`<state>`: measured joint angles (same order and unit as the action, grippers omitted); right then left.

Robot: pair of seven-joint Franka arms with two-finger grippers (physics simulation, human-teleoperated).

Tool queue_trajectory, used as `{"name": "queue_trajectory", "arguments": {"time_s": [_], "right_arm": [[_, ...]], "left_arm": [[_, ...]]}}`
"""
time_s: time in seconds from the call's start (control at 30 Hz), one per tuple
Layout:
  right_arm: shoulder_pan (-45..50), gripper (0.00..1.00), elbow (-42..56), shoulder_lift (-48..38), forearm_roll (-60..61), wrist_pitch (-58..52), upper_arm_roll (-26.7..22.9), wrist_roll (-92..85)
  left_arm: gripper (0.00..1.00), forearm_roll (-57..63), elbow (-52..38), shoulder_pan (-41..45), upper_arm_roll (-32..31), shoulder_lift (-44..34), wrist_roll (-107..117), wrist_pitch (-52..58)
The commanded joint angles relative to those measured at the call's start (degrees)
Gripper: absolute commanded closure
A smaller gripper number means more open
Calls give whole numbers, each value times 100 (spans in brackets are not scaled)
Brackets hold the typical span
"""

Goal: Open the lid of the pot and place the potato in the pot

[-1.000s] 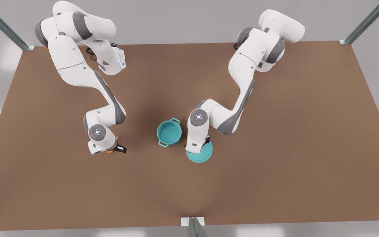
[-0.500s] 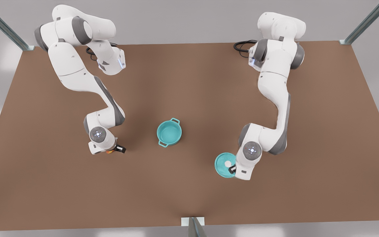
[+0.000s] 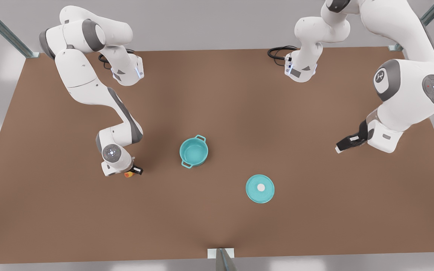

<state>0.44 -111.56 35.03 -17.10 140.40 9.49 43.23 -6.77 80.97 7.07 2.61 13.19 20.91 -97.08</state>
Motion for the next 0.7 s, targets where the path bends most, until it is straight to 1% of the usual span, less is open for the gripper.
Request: {"name": "queue_trajectory", "arguments": {"time_s": [0.0,0.07,0.17,0.23,0.27,0.5,0.57,0.67], "right_arm": [[-1,33,2,-14,-4,13,0,45],[-1,35,2,-40,-4,4,0,45],[-9,40,2,-49,5,4,0,45],[-9,41,2,-49,-4,4,0,36],[-9,45,-6,-49,-4,-4,0,45],[-53,45,-15,-286,-4,-57,9,54],[-53,44,-68,-488,-4,-66,26,36],[-53,44,-77,-770,49,-206,193,36]], "left_arm": [[0,53,24,-39,3,43,-2003,137],[0,44,-46,23,-33,79,-1959,128],[0,44,-11,14,-32,87,-1959,295],[0,44,-29,14,-41,87,-1968,278],[0,36,-20,23,-41,87,-1985,304],[0,36,-46,23,-41,79,-2012,313],[0,53,-46,14,-15,79,-2020,313],[0,44,-125,-38,20,-36,-2021,708]]}}
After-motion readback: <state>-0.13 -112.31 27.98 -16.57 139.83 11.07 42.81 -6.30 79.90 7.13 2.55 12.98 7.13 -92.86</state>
